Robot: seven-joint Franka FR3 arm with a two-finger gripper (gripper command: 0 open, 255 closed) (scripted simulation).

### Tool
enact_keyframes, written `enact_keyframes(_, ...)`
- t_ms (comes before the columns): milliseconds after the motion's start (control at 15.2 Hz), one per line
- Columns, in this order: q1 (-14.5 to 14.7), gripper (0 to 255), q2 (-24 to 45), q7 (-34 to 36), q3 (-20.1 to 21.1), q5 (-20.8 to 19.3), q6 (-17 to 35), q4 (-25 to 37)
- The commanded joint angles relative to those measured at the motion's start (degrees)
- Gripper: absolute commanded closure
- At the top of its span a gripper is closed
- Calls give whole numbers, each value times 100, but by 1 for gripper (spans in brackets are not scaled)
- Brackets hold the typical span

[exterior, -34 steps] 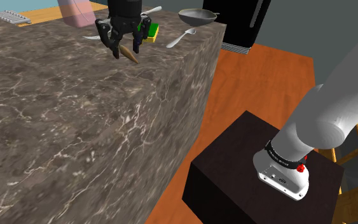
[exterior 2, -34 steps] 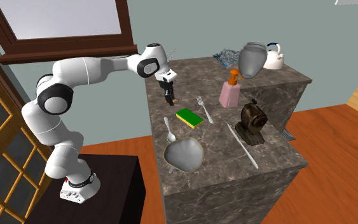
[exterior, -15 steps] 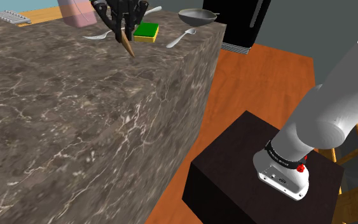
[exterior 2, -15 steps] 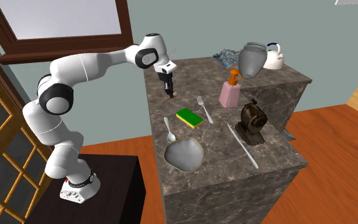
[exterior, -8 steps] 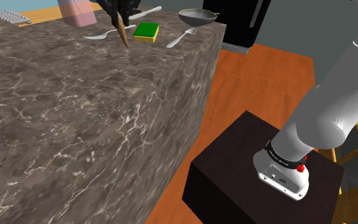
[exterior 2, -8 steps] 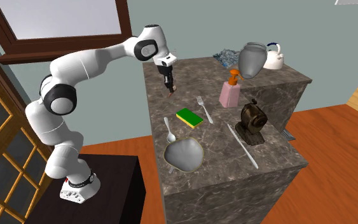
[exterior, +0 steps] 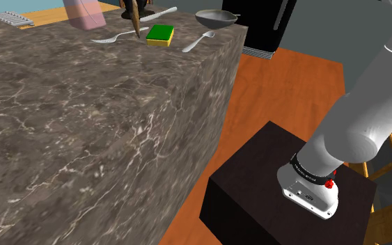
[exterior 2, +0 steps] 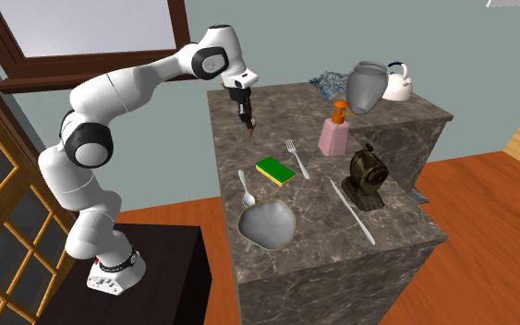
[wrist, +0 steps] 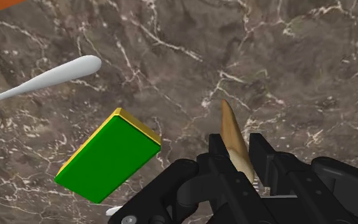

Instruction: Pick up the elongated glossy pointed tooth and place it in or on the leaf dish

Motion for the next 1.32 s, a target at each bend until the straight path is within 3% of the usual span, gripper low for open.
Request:
enact_keyframes(0, -166, 255, -192, -296, -147, 155, 60, -194)
enact_keyframes(594, -801, 255, -813, -1699, -950, 669, 267, -872)
enact_keyframes(1254, -1384, 255, -820, -3125, -1792, 915, 280, -875)
